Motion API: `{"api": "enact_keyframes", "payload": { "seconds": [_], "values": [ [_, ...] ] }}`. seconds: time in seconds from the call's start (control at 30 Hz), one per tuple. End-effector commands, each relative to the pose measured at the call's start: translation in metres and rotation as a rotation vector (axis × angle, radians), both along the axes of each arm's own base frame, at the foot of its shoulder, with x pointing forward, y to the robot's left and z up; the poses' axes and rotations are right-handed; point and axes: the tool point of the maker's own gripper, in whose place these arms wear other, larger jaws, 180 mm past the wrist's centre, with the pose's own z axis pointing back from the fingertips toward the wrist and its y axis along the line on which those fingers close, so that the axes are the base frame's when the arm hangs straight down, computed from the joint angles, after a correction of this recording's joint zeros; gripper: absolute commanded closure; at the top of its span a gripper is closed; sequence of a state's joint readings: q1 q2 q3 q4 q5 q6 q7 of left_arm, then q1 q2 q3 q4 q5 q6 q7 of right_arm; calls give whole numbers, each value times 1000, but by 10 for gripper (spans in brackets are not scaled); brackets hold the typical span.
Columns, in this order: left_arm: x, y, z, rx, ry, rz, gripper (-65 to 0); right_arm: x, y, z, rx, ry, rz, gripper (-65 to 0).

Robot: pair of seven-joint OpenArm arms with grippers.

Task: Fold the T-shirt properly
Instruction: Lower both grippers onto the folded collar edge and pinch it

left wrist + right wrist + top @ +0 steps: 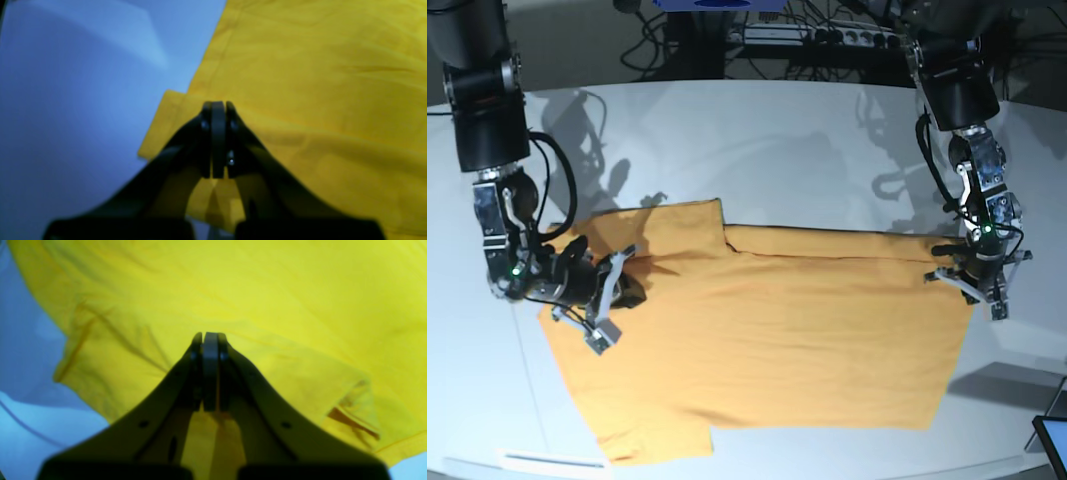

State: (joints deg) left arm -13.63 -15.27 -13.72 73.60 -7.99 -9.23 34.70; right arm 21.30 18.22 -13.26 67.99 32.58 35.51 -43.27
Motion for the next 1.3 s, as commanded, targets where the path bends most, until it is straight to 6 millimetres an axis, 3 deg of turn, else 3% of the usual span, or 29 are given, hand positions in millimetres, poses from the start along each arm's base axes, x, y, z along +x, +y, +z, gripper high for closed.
{"api": "enact_keyframes", "payload": {
  "seconds": [0.0,0.17,0.33,0.5,0.6,0.93,1.03,1.27],
  "values": [
    [14,6,23,23,-66,1,0,17,-3,21,22,-60,-11,-1],
    [29,-8,27,66,-78,-72,0,31,-6,32,32,-96,-43,-1],
    [31,-16,22,90,-143,-117,0,46,-27,26,-66,-164,-160,0],
    [25,-13,10,99,-186,-125,0,44,-27,22,-67,-288,-172,0],
    [25,-13,13,171,-247,-159,0,42,-30,19,-68,-356,-205,0],
    [23,-17,-1,251,-292,-216,0,39,-30,14,-77,-463,-275,0],
    [21,-20,-3,249,-340,-229,0,37,-29,3,-94,-457,-270,0],
    [6,-7,-35,228,-279,-214,0,22,-31,-25,-110,-402,-271,0]
  ]
}}
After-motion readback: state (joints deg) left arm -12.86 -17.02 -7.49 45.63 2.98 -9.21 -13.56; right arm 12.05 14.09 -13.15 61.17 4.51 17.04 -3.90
